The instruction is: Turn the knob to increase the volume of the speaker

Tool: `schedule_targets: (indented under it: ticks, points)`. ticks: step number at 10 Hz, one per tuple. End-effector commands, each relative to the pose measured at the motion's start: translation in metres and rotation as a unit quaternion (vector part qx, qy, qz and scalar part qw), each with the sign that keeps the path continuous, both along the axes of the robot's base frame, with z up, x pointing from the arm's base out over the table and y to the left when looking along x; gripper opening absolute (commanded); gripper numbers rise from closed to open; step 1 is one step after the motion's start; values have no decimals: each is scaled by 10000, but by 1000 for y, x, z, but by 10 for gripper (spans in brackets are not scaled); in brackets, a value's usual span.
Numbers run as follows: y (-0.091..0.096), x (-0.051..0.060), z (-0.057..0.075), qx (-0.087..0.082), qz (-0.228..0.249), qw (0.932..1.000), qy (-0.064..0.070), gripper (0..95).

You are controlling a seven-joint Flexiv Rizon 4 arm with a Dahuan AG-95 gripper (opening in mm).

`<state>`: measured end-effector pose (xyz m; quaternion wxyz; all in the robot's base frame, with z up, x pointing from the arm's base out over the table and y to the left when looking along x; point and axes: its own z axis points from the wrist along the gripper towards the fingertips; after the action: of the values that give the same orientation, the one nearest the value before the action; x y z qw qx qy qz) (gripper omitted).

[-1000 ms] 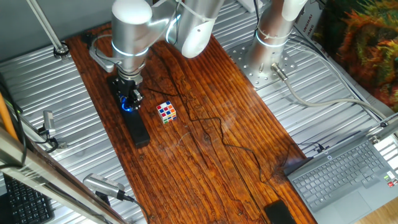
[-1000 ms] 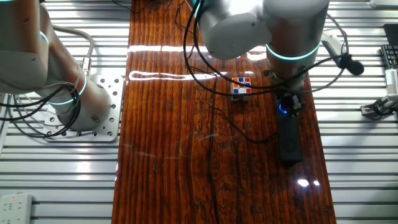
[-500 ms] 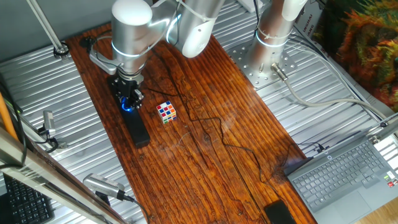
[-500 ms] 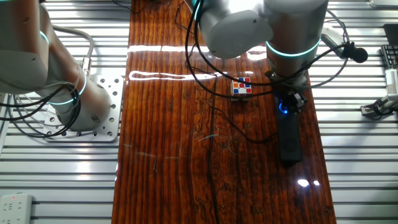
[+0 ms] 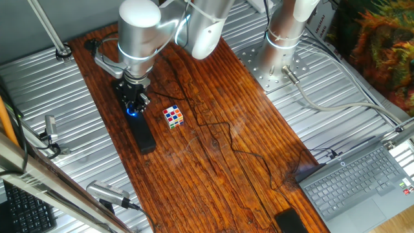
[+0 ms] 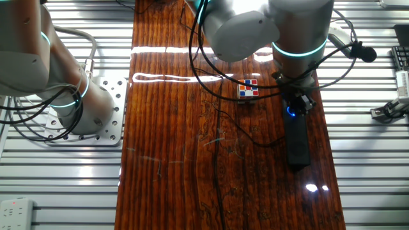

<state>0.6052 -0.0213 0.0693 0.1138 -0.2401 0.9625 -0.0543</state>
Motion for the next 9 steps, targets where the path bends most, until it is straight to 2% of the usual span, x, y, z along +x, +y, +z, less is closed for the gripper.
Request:
schedule_targets:
  ticks: [1,2,4,7,9]
  points:
    - [0,0,-1,148,-53,9999,12,190]
    - [0,0,-1,245,-82,9997,0,0]
    - [0,0,-1,232,-112,9996,-63,0]
    - [0,0,-1,144,-244,9996,-80,0]
    - [-1,0,-1,331,-375,9987,-70,0]
